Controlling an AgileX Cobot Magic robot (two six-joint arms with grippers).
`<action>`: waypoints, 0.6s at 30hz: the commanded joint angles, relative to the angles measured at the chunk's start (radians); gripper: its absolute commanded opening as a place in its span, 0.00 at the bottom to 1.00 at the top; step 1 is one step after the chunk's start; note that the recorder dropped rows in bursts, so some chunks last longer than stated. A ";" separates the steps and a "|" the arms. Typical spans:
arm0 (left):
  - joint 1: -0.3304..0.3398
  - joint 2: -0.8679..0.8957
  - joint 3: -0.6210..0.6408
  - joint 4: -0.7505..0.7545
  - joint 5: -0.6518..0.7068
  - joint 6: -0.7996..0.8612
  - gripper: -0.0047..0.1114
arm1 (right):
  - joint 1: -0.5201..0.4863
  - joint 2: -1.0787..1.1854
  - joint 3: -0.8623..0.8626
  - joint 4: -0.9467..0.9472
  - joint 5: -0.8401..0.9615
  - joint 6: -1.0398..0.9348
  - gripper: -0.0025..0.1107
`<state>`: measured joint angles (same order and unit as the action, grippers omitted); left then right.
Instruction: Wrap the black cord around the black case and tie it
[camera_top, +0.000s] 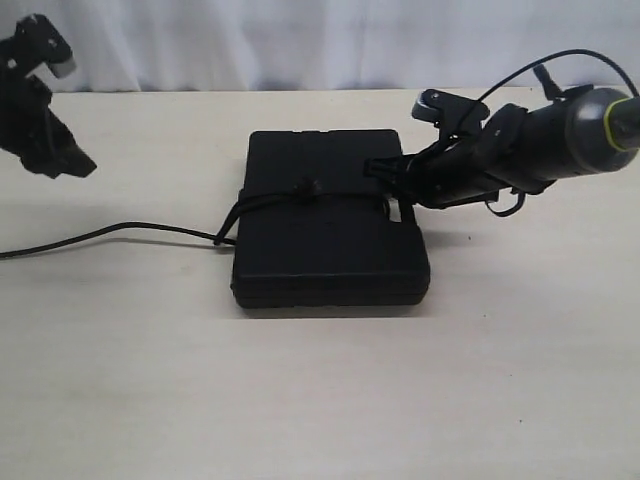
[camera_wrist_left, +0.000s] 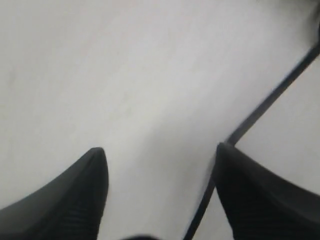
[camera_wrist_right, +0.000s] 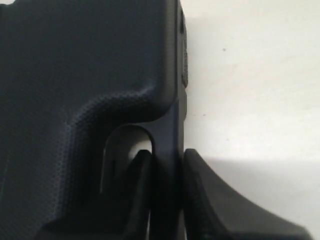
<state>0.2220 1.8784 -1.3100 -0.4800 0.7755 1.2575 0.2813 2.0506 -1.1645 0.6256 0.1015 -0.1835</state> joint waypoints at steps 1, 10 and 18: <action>-0.001 -0.070 -0.011 -0.066 0.048 -0.009 0.55 | 0.033 -0.006 -0.009 0.084 -0.066 0.015 0.06; -0.001 -0.209 -0.011 -0.160 0.110 -0.219 0.34 | 0.036 -0.013 -0.009 0.071 0.022 0.056 0.33; -0.001 -0.377 -0.011 -0.113 0.252 -0.521 0.04 | -0.003 -0.199 -0.009 -0.162 0.323 0.039 0.46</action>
<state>0.2220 1.5577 -1.3184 -0.6227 0.9924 0.8876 0.2951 1.9433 -1.1670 0.5626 0.2960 -0.1412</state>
